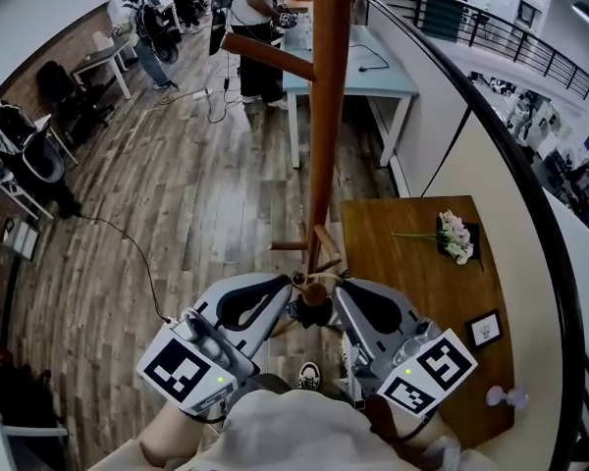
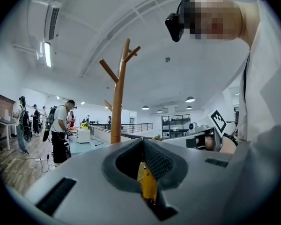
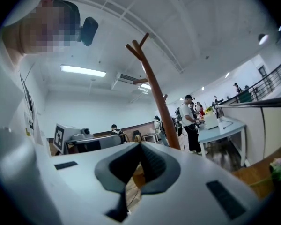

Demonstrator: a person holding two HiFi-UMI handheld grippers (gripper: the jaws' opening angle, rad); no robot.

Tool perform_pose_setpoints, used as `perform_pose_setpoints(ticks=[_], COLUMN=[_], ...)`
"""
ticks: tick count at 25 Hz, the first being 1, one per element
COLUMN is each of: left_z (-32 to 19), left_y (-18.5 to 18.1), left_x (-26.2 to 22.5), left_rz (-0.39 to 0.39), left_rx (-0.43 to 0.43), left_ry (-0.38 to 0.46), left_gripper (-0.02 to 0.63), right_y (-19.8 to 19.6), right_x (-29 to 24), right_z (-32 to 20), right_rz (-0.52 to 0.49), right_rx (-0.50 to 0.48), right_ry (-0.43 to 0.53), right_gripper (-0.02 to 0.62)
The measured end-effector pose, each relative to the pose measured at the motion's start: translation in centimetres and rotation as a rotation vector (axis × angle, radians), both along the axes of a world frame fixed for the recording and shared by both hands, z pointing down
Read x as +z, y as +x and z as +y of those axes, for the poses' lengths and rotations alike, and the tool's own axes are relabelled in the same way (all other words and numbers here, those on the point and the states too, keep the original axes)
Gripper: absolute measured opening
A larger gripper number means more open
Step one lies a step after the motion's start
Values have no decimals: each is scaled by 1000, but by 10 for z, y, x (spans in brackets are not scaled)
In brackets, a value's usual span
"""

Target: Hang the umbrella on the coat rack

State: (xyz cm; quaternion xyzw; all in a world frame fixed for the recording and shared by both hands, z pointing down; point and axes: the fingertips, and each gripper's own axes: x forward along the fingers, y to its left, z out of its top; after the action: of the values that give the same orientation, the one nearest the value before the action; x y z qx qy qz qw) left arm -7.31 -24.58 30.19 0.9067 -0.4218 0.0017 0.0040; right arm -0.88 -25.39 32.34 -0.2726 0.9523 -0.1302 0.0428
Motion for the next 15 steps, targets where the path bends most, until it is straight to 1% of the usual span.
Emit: perform_pose_setpoints(ticks=[4, 9, 12, 15], left_z=[-7, -12, -13, -13], left_y=[0, 3, -1, -2], left_x=[2, -1, -4, -6], left_rz=[-7, -12, 16, 46], left_rx=[-18, -15, -19, 20], left_ry=[-4, -3, -8, -22], left_gripper=[6, 7, 8, 6], right_y=[3, 4, 3, 2], right_x=[1, -4, -9, -12], right_z=[-5, -5, -2, -1], right_rz=[1, 22, 32, 46], right_rx=[-19, -32, -28, -6], right_ry=[1, 25, 31, 36], right_gripper=[8, 8, 8, 8])
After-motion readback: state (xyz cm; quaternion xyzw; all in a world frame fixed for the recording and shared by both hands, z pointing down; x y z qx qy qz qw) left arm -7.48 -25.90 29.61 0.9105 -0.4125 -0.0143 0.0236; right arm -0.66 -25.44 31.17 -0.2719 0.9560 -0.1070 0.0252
